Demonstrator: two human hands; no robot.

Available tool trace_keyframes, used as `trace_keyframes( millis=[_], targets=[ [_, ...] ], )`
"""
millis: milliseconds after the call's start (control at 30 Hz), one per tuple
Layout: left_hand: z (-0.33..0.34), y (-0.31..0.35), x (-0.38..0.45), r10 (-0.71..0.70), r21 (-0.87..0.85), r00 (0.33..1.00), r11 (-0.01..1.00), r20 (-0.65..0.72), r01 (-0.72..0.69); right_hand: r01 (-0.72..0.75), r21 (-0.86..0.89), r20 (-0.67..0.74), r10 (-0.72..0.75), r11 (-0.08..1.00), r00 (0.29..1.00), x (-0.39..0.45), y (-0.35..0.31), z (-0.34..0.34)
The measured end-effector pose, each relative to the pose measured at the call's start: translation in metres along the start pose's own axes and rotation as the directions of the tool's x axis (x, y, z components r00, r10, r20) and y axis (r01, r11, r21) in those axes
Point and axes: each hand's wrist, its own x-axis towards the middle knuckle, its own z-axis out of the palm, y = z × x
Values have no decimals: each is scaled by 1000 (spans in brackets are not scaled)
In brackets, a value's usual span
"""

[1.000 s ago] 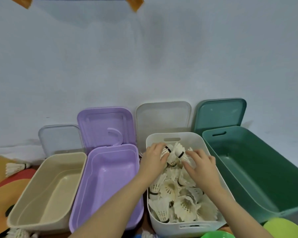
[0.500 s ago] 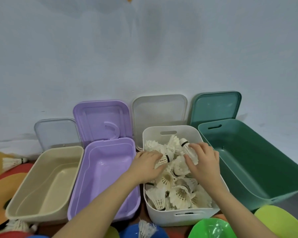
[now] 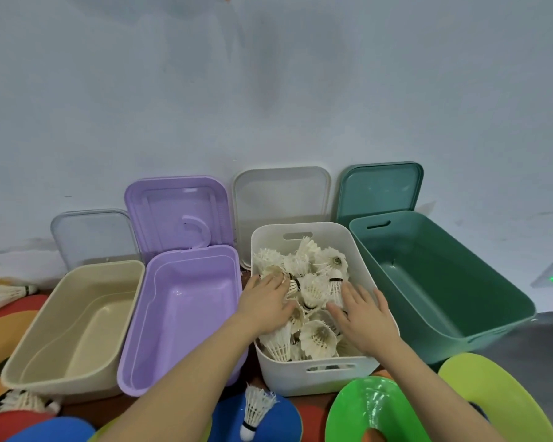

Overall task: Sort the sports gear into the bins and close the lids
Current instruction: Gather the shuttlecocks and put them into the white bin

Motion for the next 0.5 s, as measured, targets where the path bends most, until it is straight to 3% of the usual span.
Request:
trace_keyframes(
  millis=[133, 233, 500],
  targets=[
    [-2, 1, 2, -4, -25, 1000, 1000, 0, 4, -46, -4, -73, 46, 999, 996, -3, -3, -3],
    [-7, 2, -3, -19, -89, 995, 996, -93, 11, -43, 18, -167, 46, 999, 985, -7, -10, -10],
    [-37, -31, -31, -109, -146, 938, 987, -330, 64, 146, 127, -293, -103, 981, 951, 4, -59, -22]
  ],
)
